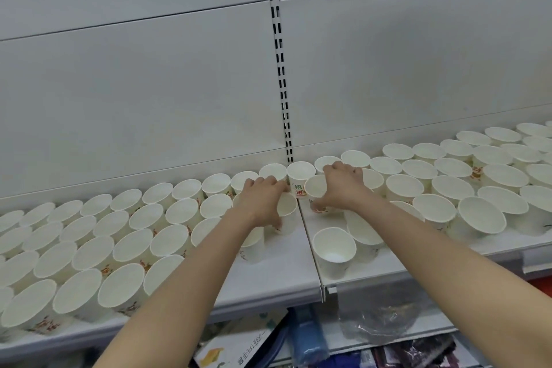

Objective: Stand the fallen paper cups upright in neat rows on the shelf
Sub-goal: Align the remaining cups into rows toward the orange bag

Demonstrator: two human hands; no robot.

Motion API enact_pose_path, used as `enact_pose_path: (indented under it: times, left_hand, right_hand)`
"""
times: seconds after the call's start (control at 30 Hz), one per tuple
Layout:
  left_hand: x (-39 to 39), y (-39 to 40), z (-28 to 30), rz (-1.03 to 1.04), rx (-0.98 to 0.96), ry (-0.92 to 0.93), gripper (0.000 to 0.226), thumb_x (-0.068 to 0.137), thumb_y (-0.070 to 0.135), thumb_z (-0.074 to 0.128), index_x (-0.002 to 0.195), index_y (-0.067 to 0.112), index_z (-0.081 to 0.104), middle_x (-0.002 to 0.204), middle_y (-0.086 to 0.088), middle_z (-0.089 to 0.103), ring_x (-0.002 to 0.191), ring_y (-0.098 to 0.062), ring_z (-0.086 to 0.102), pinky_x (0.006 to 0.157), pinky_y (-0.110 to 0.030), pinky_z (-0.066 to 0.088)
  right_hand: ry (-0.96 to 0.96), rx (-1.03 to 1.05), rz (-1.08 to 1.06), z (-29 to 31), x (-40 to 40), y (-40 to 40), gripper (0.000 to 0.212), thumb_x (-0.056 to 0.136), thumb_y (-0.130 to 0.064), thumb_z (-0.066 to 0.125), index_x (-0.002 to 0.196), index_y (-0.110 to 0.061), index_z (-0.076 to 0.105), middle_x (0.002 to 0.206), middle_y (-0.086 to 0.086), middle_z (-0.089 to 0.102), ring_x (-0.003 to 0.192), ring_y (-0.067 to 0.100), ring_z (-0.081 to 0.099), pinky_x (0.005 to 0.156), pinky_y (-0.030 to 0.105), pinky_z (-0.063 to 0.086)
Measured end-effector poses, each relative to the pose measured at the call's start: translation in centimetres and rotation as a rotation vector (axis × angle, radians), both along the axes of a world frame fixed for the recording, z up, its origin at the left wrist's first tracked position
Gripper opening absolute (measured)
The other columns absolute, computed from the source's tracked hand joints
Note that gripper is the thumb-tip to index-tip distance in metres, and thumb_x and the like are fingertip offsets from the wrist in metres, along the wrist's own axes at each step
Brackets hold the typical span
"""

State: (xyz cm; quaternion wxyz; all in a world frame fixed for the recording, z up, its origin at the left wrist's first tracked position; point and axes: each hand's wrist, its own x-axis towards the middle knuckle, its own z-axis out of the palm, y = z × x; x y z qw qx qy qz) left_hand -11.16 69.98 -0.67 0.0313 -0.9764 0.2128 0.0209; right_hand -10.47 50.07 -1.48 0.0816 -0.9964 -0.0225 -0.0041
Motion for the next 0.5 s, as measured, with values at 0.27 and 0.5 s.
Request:
enact_pose_path:
  times: [0.27,0.5]
  left_hand:
    - [0.5,0.8,-0.6,0.019,-0.123,0.065,0.084,0.067,0.054,0.077,0.138,0.030,0.041,0.129,0.001,0.050,0.120,-0.024,0.046,0.099,-0.040,0.030]
    - [0.9,0.5,-0.8,0.092,-0.098,-0.018,0.078,0.071,0.066,0.067,0.132,0.023,0.047,0.124,-0.003,0.054,0.116,-0.026,0.050,0.097,-0.040,0.030]
  right_hand:
    - [-0.046,0.068,-0.020,-1.0,-0.3,0.7,0.062,0.070,-0.046,0.071,0.120,-0.016,0.052,0.119,0.005,0.048,0.112,0.026,0.049,0.094,0.039,0.030]
    - [-0.069,0.155,0.061,-1.2,-1.9,0.8,0.063,0.068,-0.036,0.072,0.125,-0.020,0.050,0.120,0.004,0.044,0.113,0.024,0.047,0.096,0.036,0.028]
